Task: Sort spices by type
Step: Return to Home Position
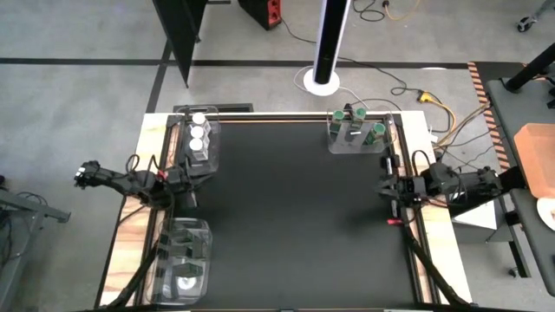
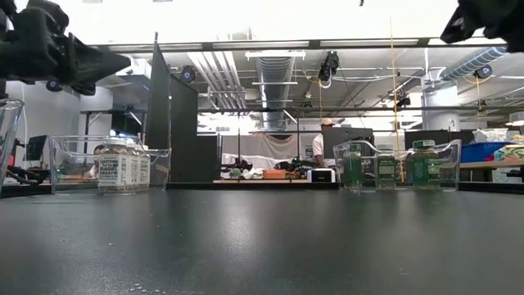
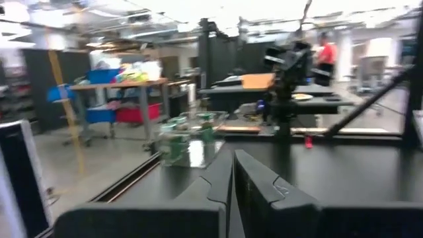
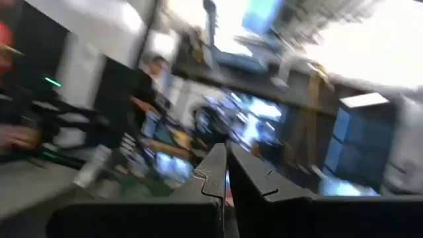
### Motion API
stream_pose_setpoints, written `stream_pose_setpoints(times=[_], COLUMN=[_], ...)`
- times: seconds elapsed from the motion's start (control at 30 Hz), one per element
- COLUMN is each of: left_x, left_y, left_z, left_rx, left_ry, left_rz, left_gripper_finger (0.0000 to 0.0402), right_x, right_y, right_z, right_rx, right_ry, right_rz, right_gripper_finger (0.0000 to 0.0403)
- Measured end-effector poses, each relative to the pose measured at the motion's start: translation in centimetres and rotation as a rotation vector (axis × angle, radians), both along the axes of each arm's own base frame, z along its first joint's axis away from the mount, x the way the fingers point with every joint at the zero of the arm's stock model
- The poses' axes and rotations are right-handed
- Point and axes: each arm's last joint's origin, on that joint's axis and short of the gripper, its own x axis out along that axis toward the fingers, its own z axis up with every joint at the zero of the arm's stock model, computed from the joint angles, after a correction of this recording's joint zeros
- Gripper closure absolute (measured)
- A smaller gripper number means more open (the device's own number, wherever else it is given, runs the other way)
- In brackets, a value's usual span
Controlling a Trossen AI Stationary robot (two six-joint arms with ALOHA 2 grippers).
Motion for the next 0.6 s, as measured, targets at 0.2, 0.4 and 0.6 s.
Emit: stream_pose_setpoints(times=[0.2,0.4,0.6], left_x=[0.1,0.2,0.3], left_y=[0.1,0.1,0.1], left_z=[-0.2,-0.3,-0.4], left_rx=[-0.024,-0.019,-0.014], left_ry=[0.014,0.031,0.046], left_rz=[0.061,0.061,0.062], left_gripper_finger=[0.0400,0.0400,0.0400], right_x=[0.6,0.9,1.1], right_y=[-0.6,-0.7,-0.7], right_z=[-1.3,-1.8,-2.5], right_rx=[0.067,0.118,0.163], right_ry=[0.130,0.194,0.274], right_rz=[-0.222,-0.240,-0.225], right_gripper_finger=[0.0393,0.0390,0.0390])
